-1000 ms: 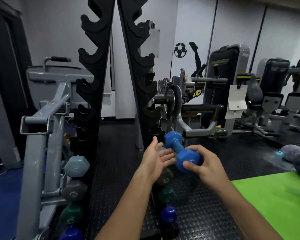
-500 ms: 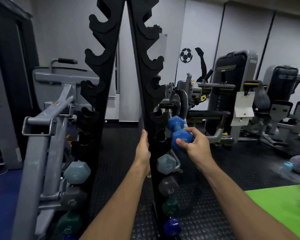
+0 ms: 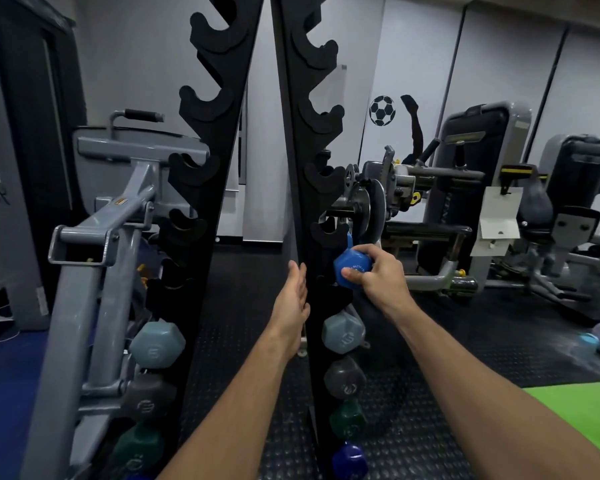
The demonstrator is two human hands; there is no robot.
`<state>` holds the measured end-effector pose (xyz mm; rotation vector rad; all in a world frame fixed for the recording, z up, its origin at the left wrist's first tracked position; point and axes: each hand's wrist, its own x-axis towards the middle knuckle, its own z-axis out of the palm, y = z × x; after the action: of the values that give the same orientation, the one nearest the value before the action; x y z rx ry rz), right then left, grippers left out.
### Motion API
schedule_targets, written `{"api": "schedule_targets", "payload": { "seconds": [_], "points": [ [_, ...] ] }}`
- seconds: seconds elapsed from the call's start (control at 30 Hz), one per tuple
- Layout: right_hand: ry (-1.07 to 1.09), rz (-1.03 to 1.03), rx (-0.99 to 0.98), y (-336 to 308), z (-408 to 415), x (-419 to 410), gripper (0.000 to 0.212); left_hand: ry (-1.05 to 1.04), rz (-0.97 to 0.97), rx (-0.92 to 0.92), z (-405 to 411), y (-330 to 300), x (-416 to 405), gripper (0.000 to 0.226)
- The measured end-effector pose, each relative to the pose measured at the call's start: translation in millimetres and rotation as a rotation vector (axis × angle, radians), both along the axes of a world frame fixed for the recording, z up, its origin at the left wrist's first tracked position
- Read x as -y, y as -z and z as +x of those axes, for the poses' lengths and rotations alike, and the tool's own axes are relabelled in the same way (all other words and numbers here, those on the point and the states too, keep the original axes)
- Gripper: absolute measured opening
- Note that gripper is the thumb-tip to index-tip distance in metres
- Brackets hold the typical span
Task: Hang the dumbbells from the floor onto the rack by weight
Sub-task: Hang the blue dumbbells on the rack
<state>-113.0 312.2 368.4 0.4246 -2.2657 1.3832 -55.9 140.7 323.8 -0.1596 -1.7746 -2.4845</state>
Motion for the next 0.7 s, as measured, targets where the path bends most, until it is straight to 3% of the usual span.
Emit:
{"api": "schedule_targets", "payload": {
  "seconds": [0.3,0.5,0.7],
  "points": [
    [0.004,0.186,-0.043,-3.8,0.1,-1.9,0.046,0.013,0.012,-0.023,-0.6,3.0,-2.8,0.074],
    [0.004,0.451,-0.153,-1.6,10.1,5.2,0.068,0.021,0.010,-0.035,0.4,3.7,-0.3,0.075],
    [0.086,0.409,-0.203,11.2,12.6,7.4,0.060,0.036,0.011,-0.035,1.0,6.1,2.2,0.074]
  ]
}}
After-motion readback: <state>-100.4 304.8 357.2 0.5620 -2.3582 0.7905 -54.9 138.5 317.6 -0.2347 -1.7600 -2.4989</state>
